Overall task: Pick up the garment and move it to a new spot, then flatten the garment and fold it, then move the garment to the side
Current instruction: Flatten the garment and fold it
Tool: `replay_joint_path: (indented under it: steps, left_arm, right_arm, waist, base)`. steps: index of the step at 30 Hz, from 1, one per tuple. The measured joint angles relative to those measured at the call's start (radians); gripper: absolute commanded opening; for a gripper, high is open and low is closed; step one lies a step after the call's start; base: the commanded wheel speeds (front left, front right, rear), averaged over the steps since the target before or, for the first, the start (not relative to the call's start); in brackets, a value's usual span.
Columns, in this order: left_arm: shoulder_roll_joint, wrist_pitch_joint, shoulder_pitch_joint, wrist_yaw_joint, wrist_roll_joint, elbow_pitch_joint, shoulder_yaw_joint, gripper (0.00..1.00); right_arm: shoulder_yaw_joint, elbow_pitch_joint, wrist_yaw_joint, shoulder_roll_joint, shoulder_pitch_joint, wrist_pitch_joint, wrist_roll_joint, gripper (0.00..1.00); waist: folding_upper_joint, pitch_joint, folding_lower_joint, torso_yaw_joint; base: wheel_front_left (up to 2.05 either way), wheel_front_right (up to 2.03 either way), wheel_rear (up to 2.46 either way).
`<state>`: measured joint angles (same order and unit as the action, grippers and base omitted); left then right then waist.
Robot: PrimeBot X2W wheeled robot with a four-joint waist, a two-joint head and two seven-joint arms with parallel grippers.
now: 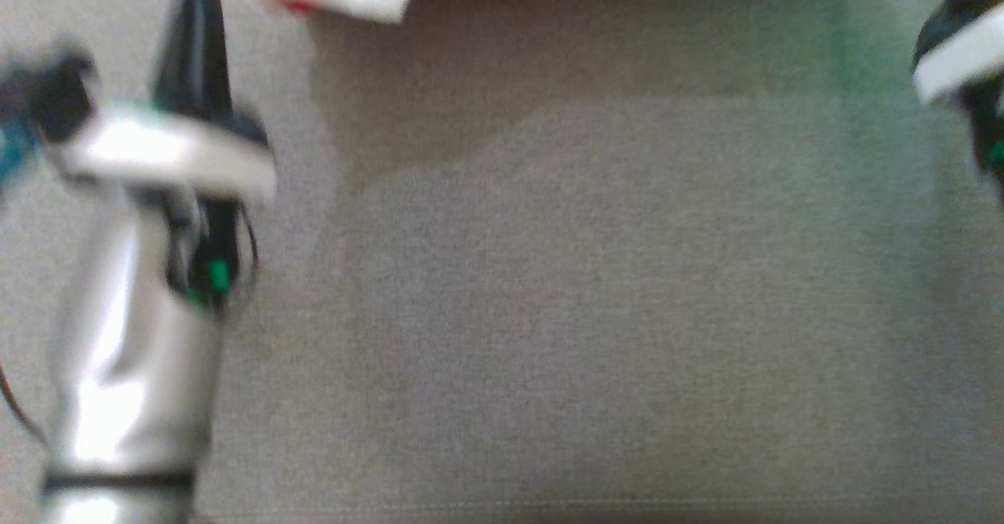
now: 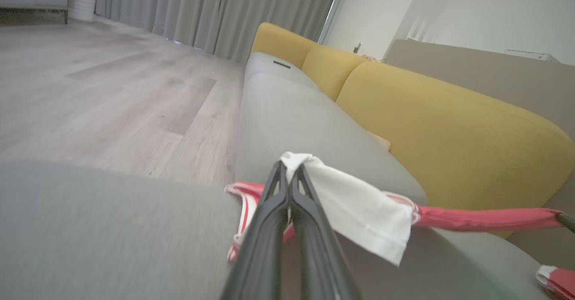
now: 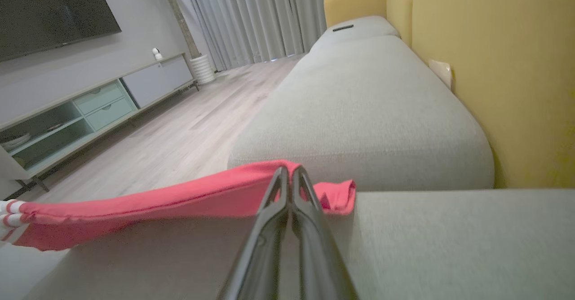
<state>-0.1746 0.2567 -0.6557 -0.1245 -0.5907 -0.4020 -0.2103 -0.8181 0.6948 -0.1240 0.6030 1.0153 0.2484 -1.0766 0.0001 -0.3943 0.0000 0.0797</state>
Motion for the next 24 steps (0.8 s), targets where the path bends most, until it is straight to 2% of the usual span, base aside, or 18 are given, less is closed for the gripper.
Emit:
replay_joint_path:
  steps: [3, 4, 12, 18, 24]
  left_arm:
    - [0.016, 0.000, 0.202, 0.000, 0.000, 0.049, 0.023, 0.00]
    - [0.016, 0.000, 0.202, 0.000, 0.000, 0.049, 0.023, 0.00]
    - [0.080, -0.001, 0.594, -0.007, 0.028, 0.166, 0.095, 0.00]
    - [0.101, -0.001, 0.742, -0.005, 0.042, 0.248, 0.098, 0.00]
    - [0.114, -0.003, 0.861, 0.049, 0.025, 0.343, 0.074, 0.00]
  right_arm:
    - [-0.007, -0.004, 0.000, -0.007, -0.118, 0.000, -0.022, 0.00]
    - [-0.007, -0.004, 0.000, -0.007, -0.118, 0.000, -0.022, 0.00]
    - [0.015, -0.023, 0.000, -0.028, -0.367, 0.000, -0.057, 0.00]
    - [0.092, -0.130, 0.000, -0.013, -0.518, 0.000, -0.060, 0.00]
    - [0.130, -0.232, 0.000, 0.031, -0.714, 0.000, -0.006, 0.00]
  waist:
    - [0.0000, 0.060, 0.0000, -0.010]
    - [0.0000, 0.060, 0.0000, -0.010]
    - [0.0000, 0.222, -0.0001, -0.038]
    - [0.0000, 0.296, -0.0001, -0.044]
    - [0.0000, 0.296, -0.0001, -0.039]
  base:
    - [0.00, 0.00, 0.00]
    - [0.00, 0.00, 0.00]
    - [0.00, 0.00, 0.00]
    - [0.00, 0.00, 0.00]
    - [0.00, 0.00, 0.00]
